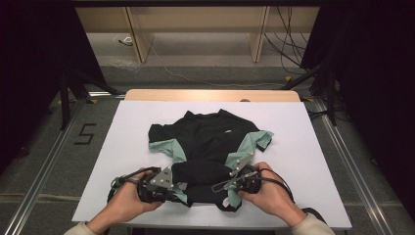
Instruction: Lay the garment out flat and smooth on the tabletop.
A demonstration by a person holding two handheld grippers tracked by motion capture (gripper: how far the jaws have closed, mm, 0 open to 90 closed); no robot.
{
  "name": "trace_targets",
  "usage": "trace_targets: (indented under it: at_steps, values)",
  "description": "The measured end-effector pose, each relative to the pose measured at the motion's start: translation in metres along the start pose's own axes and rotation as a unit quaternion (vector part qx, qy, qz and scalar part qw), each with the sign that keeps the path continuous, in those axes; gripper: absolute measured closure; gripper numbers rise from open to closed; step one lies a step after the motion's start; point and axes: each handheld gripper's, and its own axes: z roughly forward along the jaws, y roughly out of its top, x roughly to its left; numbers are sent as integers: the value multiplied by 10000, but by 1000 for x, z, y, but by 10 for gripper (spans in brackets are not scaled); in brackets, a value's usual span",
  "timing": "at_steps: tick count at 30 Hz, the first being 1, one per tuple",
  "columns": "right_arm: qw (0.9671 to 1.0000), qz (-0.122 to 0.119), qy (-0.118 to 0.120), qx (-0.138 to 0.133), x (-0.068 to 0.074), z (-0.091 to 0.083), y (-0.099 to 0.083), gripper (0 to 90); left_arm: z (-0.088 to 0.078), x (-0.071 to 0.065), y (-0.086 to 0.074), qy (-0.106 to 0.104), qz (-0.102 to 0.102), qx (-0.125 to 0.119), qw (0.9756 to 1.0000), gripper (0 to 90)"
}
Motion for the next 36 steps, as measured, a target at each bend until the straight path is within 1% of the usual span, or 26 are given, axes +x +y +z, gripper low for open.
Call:
trace_targets:
  at_steps: [1, 3, 5, 6, 8, 10, 14, 15, 20, 23, 25, 26, 27, 28, 29, 31, 33, 35, 36]
  values:
    - [10000, 63, 12, -3, -1, -1, -1, 866, 0, 1, -1, 10, 8, 16, 10000, 886]
    - [10000, 35, 7, 90, -5, -5, -5, 870, 0, 1, -2, -6, -2, 19, 10000, 885]
    - [9999, 73, -15, 113, -9, -11, -10, 870, 1, 1, -3, -6, -4, 24, 10000, 885]
    - [9998, 104, -19, 165, -10, -14, -12, 870, 1, 0, -4, -17, 0, 27, 10000, 885]
    - [9994, 50, 73, 323, -14, -19, -17, 870, 1, 0, -5, -37, 9, 48, 10000, 885]
    - [9992, 81, 124, 365, -17, -27, -24, 871, 1, -2, -6, -79, 61, 81, 9999, 886]
    - [9972, 63, 240, 703, -19, -40, -38, 871, -1, -8, -9, -178, 108, 129, 9997, 886]
    - [9963, 39, 283, 809, -19, -43, -42, 871, -1, -8, -10, -198, 123, 150, 9996, 886]
    - [9932, 13, 424, 1082, -21, -51, -52, 870, 0, -13, -14, -350, 109, 146, 9992, 883]
    - [9891, -140, 594, 1339, -22, -48, -56, 864, 0, -14, -16, -453, 100, 174, 9988, 865]
    - [9858, -239, 685, 1517, -22, -45, -57, 843, -2, -14, -17, -446, 115, 235, 9987, 824]
    - [9844, -266, 710, 1589, -22, -45, -58, 814, -4, -14, -18, -460, 63, 219, 9987, 793]
    - [9849, -227, 699, 1566, -22, -46, -58, 779, -7, -13, -18, -473, 39, 174, 9987, 760]
    - [9861, -198, 715, 1484, -23, -49, -57, 767, -10, -12, -19, -467, 31, 146, 9988, 734]
    - [9872, -141, 727, 1410, -24, -52, -57, 756, -15, -10, -20, -412, -4, 113, 9991, 719]
    - [9915, -42, 688, 1103, -28, -64, -55, 721, -23, -4, -21, -239, -40, 68, 9997, 694]
    - [9955, 105, 574, 750, -33, -75, -51, 685, -26, 3, -20, -120, -165, -11, 9998, 648]
    - [9979, 172, 482, 405, -38, -79, -47, 678, -26, 11, -18, -30, -300, -92, 9995, 617]
    - [9983, 281, 429, 279, -42, -80, -45, 677, -24, 16, -17, -4, -410, -138, 9991, 598]
